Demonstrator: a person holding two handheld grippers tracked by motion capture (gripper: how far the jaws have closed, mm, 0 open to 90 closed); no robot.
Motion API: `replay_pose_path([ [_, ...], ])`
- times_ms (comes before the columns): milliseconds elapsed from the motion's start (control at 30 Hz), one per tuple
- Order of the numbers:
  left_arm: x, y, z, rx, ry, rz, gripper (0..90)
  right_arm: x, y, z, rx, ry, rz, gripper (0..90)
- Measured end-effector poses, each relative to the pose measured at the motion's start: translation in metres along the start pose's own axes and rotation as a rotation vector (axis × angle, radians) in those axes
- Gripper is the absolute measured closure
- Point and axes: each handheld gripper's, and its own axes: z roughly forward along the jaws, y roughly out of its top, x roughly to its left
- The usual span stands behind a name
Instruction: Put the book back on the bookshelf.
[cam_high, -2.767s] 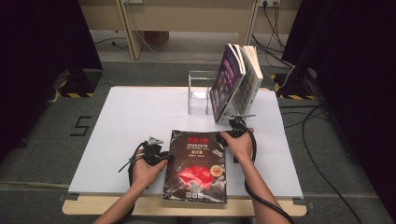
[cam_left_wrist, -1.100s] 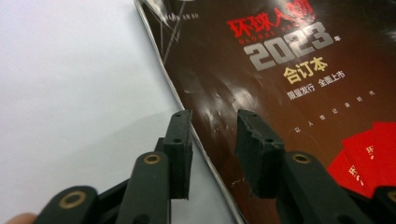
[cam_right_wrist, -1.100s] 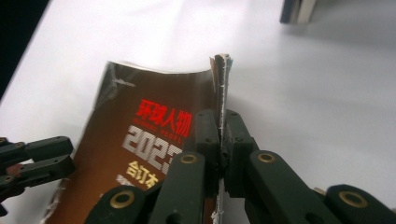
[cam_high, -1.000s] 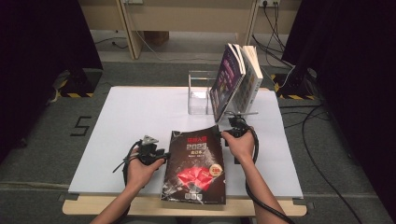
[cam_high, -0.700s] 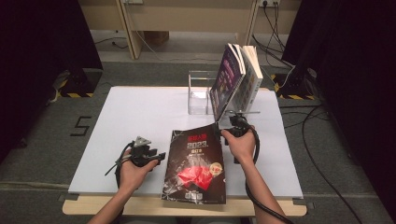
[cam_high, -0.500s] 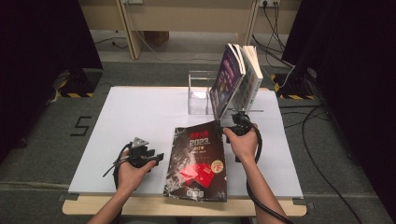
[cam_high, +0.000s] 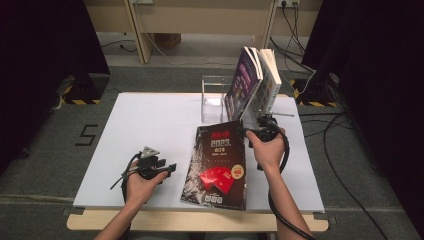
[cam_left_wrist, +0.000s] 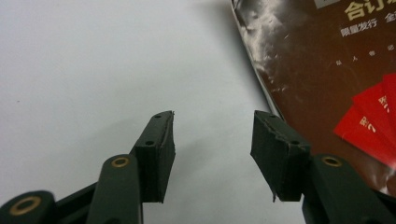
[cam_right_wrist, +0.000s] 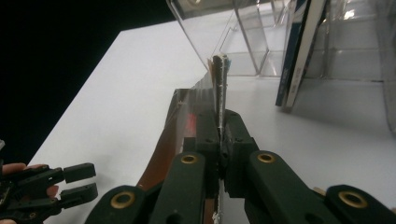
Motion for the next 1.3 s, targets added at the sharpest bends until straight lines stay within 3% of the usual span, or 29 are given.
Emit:
replay_pose_path([
  [700, -0.002, 0.002, 0.000, -0.007, -0.010, -0.002, 47.6, 0.012, 0.012, -0.026, -0.149, -0.030, -0.034, 87.2],
  [1067, -0.004, 0.007, -0.002, -0.016, -0.021, 0.008, 47.3, 0.029, 0.022, -0.035, -0.243, -0.039, -0.054, 87.2],
  [1300, -0.015, 0.023, -0.007, -0.061, -0.053, 0.017, 45.8, 0.047, 0.032, -0.033, -0.311, -0.047, -0.073, 87.3],
])
